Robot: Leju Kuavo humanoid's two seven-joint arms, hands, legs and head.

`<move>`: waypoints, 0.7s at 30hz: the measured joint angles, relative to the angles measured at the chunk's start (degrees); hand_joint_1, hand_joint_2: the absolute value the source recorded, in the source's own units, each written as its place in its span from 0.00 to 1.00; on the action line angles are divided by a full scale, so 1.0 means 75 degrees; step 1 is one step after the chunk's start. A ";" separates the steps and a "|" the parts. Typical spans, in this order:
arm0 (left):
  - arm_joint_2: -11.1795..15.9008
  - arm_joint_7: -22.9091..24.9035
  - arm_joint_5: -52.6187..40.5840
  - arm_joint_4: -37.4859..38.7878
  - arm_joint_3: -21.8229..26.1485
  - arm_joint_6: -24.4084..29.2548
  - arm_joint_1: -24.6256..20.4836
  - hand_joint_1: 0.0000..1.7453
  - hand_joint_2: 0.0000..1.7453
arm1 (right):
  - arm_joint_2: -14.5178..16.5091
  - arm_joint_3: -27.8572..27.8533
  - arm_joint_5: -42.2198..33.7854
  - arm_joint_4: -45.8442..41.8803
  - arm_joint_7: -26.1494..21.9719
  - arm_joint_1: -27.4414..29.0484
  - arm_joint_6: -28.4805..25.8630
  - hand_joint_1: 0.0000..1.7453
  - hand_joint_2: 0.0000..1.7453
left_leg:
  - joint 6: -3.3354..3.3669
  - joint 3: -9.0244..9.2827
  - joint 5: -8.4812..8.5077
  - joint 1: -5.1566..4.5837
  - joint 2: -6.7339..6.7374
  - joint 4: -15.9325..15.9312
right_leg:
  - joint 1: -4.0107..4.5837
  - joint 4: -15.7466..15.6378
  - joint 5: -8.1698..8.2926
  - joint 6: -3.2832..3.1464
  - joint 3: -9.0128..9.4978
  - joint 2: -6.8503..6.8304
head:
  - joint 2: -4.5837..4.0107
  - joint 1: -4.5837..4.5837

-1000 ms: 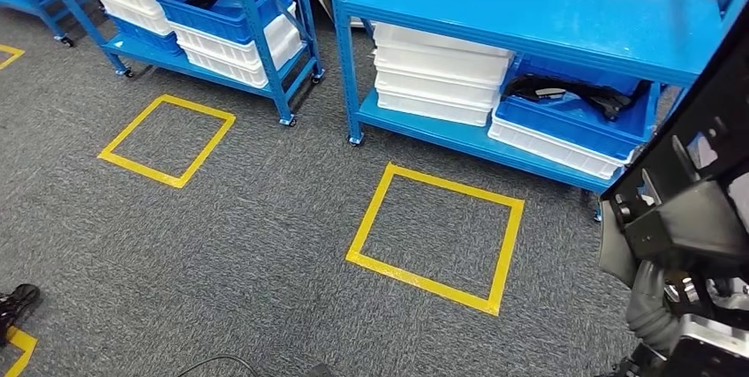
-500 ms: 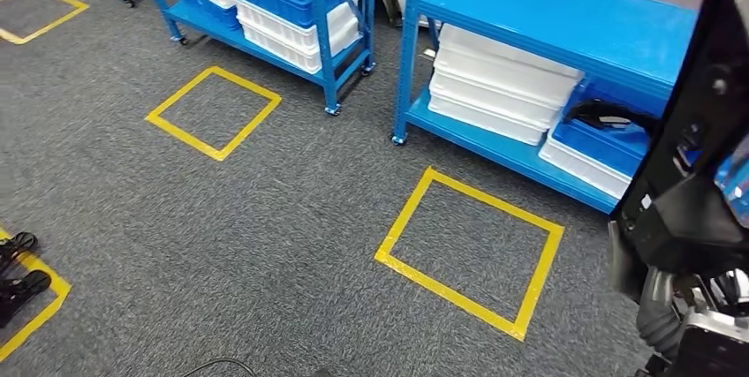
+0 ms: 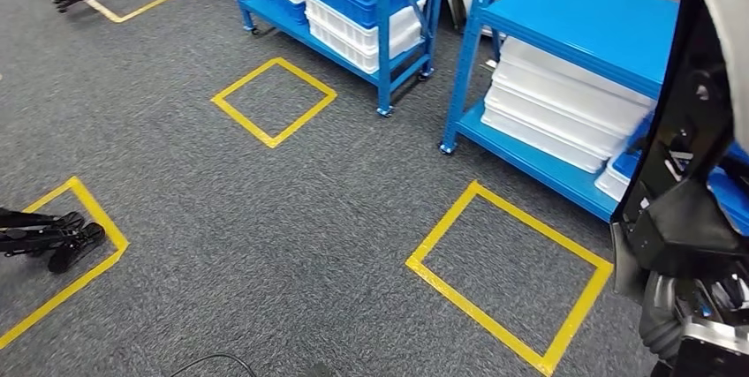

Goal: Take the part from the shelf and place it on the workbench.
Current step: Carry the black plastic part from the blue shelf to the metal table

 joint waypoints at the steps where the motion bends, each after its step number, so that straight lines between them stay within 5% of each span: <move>1: 0.0004 0.0014 0.0001 0.0004 0.0000 0.0000 0.0026 1.00 1.00 | 0.0000 0.0008 0.0001 -0.0007 -0.0002 0.0001 0.0000 1.00 1.00 | -0.0031 0.0208 0.0260 0.0019 0.0107 -0.0465 | -0.0019 0.0044 -0.0048 0.0031 0.0024 -0.0090 | 0.0000 -0.0001; 4: 0.0003 0.0058 0.0009 0.0018 0.0000 0.0009 0.0111 1.00 1.00 | -0.0004 0.0014 0.0005 -0.0029 -0.0019 0.0009 -0.0001 1.00 1.00 | 0.0033 0.0581 0.0571 -0.0026 0.0544 -0.1448 | 0.0007 0.0152 -0.0139 0.0135 0.0041 -0.0306 | -0.0001 -0.0015; 7: -0.0005 0.0121 0.0008 0.0020 0.0000 0.0023 0.0113 1.00 1.00 | -0.0002 0.0023 0.0009 -0.0034 -0.0068 0.0012 0.0000 1.00 1.00 | 0.0278 0.0543 0.0548 -0.0045 0.0394 -0.1560 | 0.0043 0.0206 -0.0182 0.0210 0.0015 -0.0509 | 0.0000 -0.0006; 9: -0.0019 0.0148 0.0002 0.0020 0.0000 0.0024 0.0105 1.00 1.00 | -0.0002 0.0032 0.0008 -0.0040 -0.0088 0.0028 0.0001 1.00 1.00 | 0.0389 0.0544 0.0588 -0.0016 0.0227 -0.1587 | 0.0009 0.0502 -0.0421 0.0277 -0.0087 -0.0209 | 0.0000 0.0010; 11: -0.0032 0.0149 -0.0002 0.0020 0.0000 0.0026 0.0090 1.00 1.00 | -0.0007 0.0038 -0.0036 -0.0047 -0.0082 0.0066 0.0001 1.00 1.00 | 0.0468 0.0541 0.0609 -0.0002 0.0067 -0.1595 | -0.0020 0.1377 -0.0874 0.0301 -0.0494 0.0274 | -0.0001 0.0049; 13: -0.0052 0.0149 0.0002 0.0020 0.0000 0.0032 0.0085 1.00 1.00 | -0.0014 0.0060 -0.0119 -0.0048 -0.0074 0.0094 0.0001 1.00 1.00 | 0.0496 0.0542 0.0612 -0.0019 -0.0116 -0.1590 | -0.0010 0.2297 -0.1148 0.0281 -0.0986 0.0441 | -0.0001 0.0075; 14: -0.0064 0.0155 0.0007 0.0020 0.0000 0.0036 0.0085 1.00 1.00 | -0.0017 0.0079 -0.0162 -0.0047 -0.0078 0.0096 0.0001 1.00 1.00 | 0.0500 0.0549 0.0610 -0.0032 -0.0218 -0.1587 | 0.0000 0.2432 -0.1079 0.0257 -0.1094 0.0464 | -0.0001 0.0080; 16: -0.0090 0.0203 0.0026 0.0019 0.0000 0.0042 0.0066 1.00 1.00 | -0.0020 0.0132 -0.0248 -0.0046 -0.0106 0.0065 0.0003 1.00 1.00 | 0.0502 0.0580 0.0603 -0.0048 -0.0434 -0.1582 | 0.0021 0.1862 -0.0556 0.0173 -0.0925 0.0566 | 0.0000 0.0080; 18: -0.0120 0.0278 0.0070 0.0017 0.0000 0.0047 0.0037 1.00 1.00 | -0.0020 0.0189 -0.0349 -0.0039 -0.0154 -0.0011 0.0007 1.00 1.00 | 0.0487 0.0583 0.0582 -0.0039 -0.0627 -0.1567 | 0.0022 0.0875 -0.0028 0.0100 -0.0551 0.0935 | 0.0000 0.0079; 20: -0.0139 0.0307 0.0122 0.0017 0.0000 0.0065 0.0009 1.00 1.00 | -0.0022 0.0246 -0.0460 -0.0017 -0.0195 -0.0109 0.0009 1.00 1.00 | 0.0443 0.0519 0.0578 -0.0007 -0.0793 -0.1555 | 0.0012 0.0366 0.0072 0.0099 -0.0346 0.1161 | 0.0000 0.0076; 21: -0.0139 0.0302 0.0149 0.0017 0.0000 0.0084 -0.0002 1.00 1.00 | -0.0023 0.0280 -0.0526 0.0003 -0.0214 -0.0160 0.0011 1.00 1.00 | 0.0407 0.0488 0.0587 0.0005 -0.0880 -0.1560 | 0.0010 0.0303 0.0048 0.0107 -0.0314 0.1115 | 0.0000 0.0076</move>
